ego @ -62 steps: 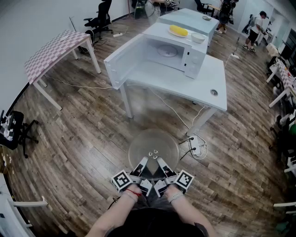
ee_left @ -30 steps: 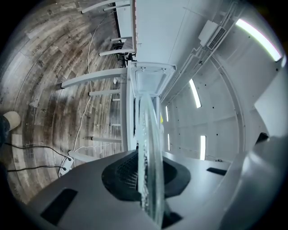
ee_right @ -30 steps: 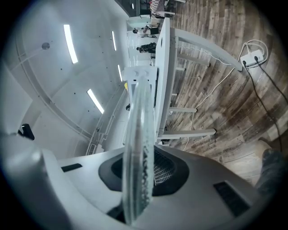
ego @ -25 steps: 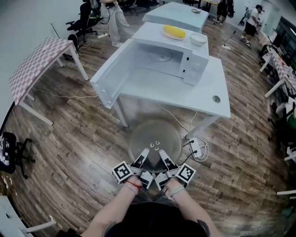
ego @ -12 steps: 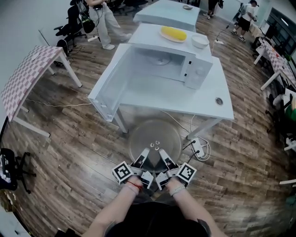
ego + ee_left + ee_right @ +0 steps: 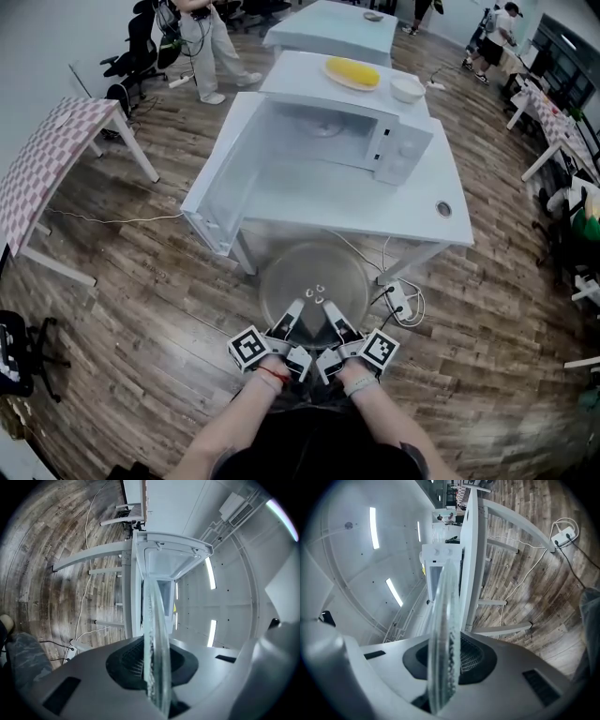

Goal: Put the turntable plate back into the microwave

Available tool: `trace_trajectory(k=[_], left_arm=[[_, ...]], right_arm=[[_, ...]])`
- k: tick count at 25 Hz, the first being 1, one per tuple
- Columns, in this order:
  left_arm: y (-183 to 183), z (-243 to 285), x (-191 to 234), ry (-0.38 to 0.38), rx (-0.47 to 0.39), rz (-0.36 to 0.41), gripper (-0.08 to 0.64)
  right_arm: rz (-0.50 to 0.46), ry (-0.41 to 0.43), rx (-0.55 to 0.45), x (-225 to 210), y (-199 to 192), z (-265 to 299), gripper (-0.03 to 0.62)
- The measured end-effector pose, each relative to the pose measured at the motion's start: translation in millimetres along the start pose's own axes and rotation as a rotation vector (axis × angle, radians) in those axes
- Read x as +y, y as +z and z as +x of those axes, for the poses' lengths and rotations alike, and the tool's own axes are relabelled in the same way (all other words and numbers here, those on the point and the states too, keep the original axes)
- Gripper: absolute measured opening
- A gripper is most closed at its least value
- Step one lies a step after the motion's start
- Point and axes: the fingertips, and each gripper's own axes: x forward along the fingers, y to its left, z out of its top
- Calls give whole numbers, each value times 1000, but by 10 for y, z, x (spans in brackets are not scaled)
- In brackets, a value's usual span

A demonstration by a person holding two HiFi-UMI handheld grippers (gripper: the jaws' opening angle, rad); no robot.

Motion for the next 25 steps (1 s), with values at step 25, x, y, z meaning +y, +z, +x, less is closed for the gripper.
trace_trajectory(k=[25], left_arm=[[414, 796, -2, -11, -56, -34, 49]], right_arm=[[6, -4, 45, -44, 569, 727, 71]])
